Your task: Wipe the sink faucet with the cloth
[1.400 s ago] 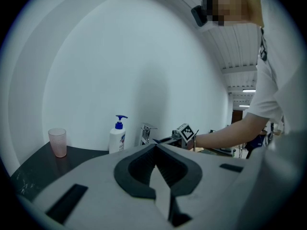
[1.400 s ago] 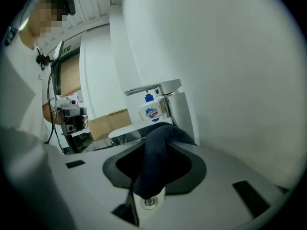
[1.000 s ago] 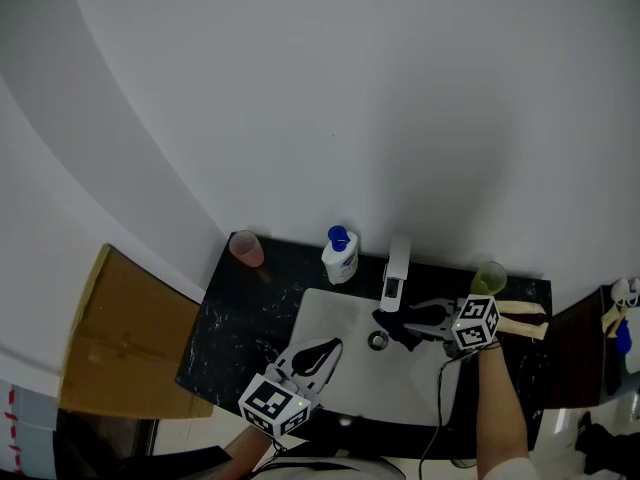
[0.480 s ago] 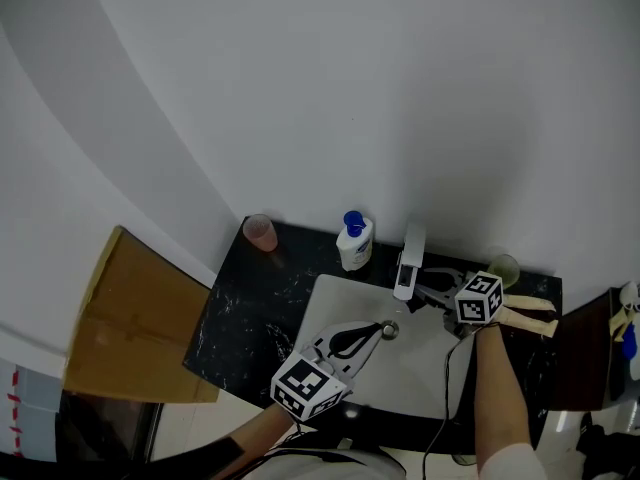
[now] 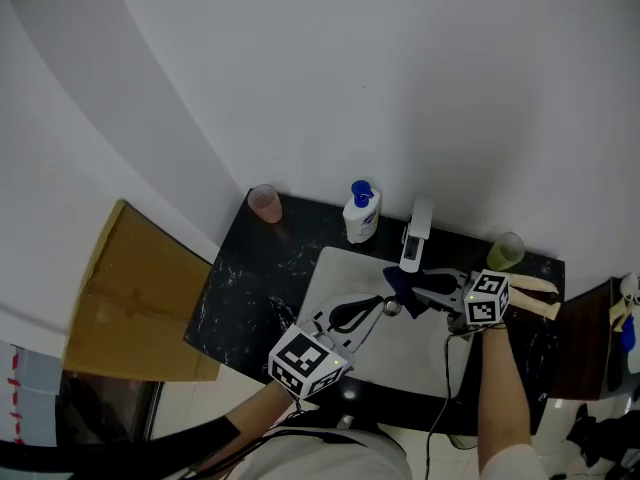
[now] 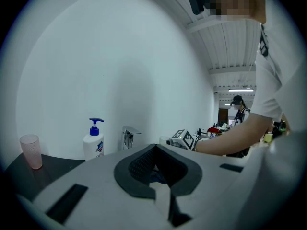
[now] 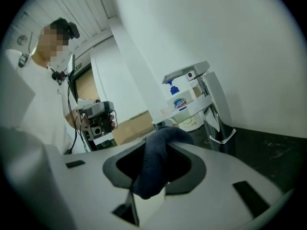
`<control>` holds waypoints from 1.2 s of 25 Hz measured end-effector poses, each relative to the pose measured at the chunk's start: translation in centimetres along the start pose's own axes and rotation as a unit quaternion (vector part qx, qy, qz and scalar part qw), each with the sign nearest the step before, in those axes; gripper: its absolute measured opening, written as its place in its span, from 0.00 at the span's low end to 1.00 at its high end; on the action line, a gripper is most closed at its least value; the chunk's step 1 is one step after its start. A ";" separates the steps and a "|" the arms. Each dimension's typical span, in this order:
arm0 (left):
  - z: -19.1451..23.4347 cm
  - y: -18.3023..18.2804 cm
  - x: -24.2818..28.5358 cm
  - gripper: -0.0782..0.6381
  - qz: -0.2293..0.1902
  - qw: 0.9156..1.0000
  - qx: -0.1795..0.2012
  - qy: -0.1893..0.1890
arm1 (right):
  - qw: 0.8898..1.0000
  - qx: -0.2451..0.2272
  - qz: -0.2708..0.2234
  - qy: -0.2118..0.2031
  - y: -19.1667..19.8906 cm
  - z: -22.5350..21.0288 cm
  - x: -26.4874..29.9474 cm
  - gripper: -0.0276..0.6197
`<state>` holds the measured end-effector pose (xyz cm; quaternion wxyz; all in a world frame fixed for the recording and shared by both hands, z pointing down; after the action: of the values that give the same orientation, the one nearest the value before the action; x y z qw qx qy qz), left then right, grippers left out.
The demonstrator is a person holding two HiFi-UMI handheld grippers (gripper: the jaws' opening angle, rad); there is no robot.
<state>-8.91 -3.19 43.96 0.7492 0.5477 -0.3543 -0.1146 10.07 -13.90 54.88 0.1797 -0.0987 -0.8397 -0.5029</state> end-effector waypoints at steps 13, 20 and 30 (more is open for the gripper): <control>0.7 -0.3 -3.7 0.11 -0.034 0.999 0.007 -0.016 | 0.958 -0.032 -0.120 0.258 -0.9 13.3 -6.9 0.23; -0.1 -0.1 -6.6 0.11 -0.045 0.998 0.023 -0.025 | 0.898 -0.038 -0.181 0.399 -2.0 22.8 -11.5 0.23; -2.0 0.4 -8.1 0.11 -0.063 0.998 0.017 -0.005 | 0.872 -0.022 -0.205 0.444 -0.9 27.7 -10.3 0.23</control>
<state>-13.56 2.98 40.71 0.7293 0.5812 -0.3246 -0.1583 13.60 10.22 38.08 0.4241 0.3058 -0.6615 -0.5376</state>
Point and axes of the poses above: the fingertips, and each gripper's own axes: x forward along the fingers, z to its left, y out of its underside, the point moved 8 cm from there along -x, backward along the fingers, and after that the axes turned 13 degrees about z, right-handed, at the moved point
